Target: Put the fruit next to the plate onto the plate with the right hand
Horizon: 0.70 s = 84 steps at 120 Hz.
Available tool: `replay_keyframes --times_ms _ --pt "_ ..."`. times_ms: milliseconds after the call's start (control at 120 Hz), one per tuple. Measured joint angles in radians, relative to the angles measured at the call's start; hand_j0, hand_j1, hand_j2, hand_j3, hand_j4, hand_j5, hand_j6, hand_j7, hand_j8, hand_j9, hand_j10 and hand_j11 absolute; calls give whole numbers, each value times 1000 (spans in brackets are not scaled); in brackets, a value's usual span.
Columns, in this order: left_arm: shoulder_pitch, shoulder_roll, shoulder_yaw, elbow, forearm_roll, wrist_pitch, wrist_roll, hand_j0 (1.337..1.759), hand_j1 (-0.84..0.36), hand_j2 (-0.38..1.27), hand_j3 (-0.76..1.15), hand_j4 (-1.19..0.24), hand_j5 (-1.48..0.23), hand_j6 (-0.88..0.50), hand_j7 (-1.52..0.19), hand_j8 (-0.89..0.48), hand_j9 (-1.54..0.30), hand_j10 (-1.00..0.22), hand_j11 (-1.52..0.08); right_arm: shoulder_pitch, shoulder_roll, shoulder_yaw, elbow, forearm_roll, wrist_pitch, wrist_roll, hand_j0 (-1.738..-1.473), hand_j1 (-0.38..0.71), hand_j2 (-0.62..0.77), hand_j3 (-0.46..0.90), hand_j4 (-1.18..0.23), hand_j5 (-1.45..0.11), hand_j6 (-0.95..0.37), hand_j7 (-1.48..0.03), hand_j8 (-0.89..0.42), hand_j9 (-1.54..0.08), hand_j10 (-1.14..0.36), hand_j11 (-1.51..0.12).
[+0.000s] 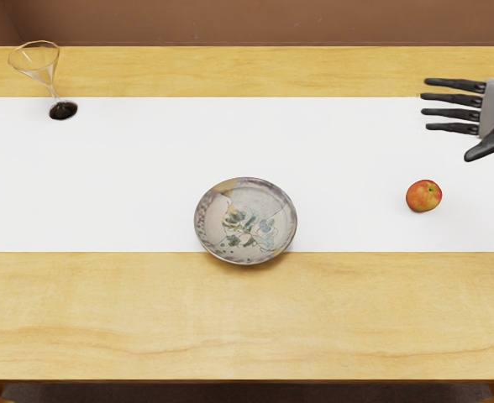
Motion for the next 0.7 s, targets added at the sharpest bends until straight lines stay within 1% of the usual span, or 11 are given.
replay_keyframes --times_ms 150,208,250,333,392,450,475,525,575,650,700 --pt "0 0 0 0 0 0 0 1658 349 0 0 0 0 0 0 0 0 0 0 -11 1 -1 3 -22 0 18 -1658 -327 -4 0 -17 -25 -16 -25 -17 -25 -18 -25" --pt "0 0 0 0 0 0 0 1658 349 0 0 0 0 0 0 0 0 0 0 -11 0 -2 53 -90 -4 20 -1658 -322 -4 0 -21 -30 -20 -30 -21 -30 -22 -30" --pt "0 0 0 0 0 0 0 1658 349 0 0 0 0 0 0 0 0 0 0 -10 -3 -3 107 -153 -56 19 -1658 -320 -5 0 -23 -32 -23 -33 -23 -32 -24 -32" --pt "0 0 0 0 0 0 0 1658 349 0 0 0 0 0 0 0 0 0 0 -12 -14 -3 182 -264 -210 -24 -1658 -317 -5 0 -26 -35 -26 -36 -27 -35 -27 -35" --pt "0 0 0 0 0 0 0 1658 349 0 0 0 0 0 0 0 0 0 0 -15 -56 -4 210 -304 -238 -42 -1658 -313 -6 0 -30 -40 -30 -40 -31 -40 -31 -40" --pt "0 0 0 0 0 0 0 1658 349 0 0 0 0 0 0 0 0 0 0 -19 -77 -18 244 -328 -266 -54 -1658 -292 -9 0 -48 -63 -48 -63 -49 -63 -49 -63" --pt "0 0 0 0 0 0 0 1658 349 0 0 0 0 0 0 0 0 0 0 -20 -81 -23 261 -336 -297 -65 -1658 -284 -11 0 -55 -71 -55 -71 -56 -71 -56 -71" --pt "0 0 0 0 0 0 0 1658 349 0 0 0 0 0 0 0 0 0 0 -20 -82 -31 301 -364 -390 -100 -1658 -271 -13 0 -67 -86 -67 -86 -67 -86 -67 -86" --pt "0 0 0 0 0 0 0 1658 349 0 0 0 0 0 0 0 0 0 0 -21 -61 -36 334 -412 -509 -142 -1658 -261 -14 0 -76 -97 -76 -97 -76 -97 -76 -97" --pt "0 0 0 0 0 0 0 1658 349 0 0 0 0 0 0 0 0 0 0 -16 4 -45 360 -516 -664 -214 -1658 -250 -16 0 -85 -109 -86 -109 -86 -109 -86 -109" --pt "0 0 0 0 0 0 0 1658 349 0 0 0 0 0 0 0 0 0 0 -8 57 -49 363 -595 -722 -246 -1658 -248 -16 0 -88 -111 -88 -111 -88 -111 -88 -111"
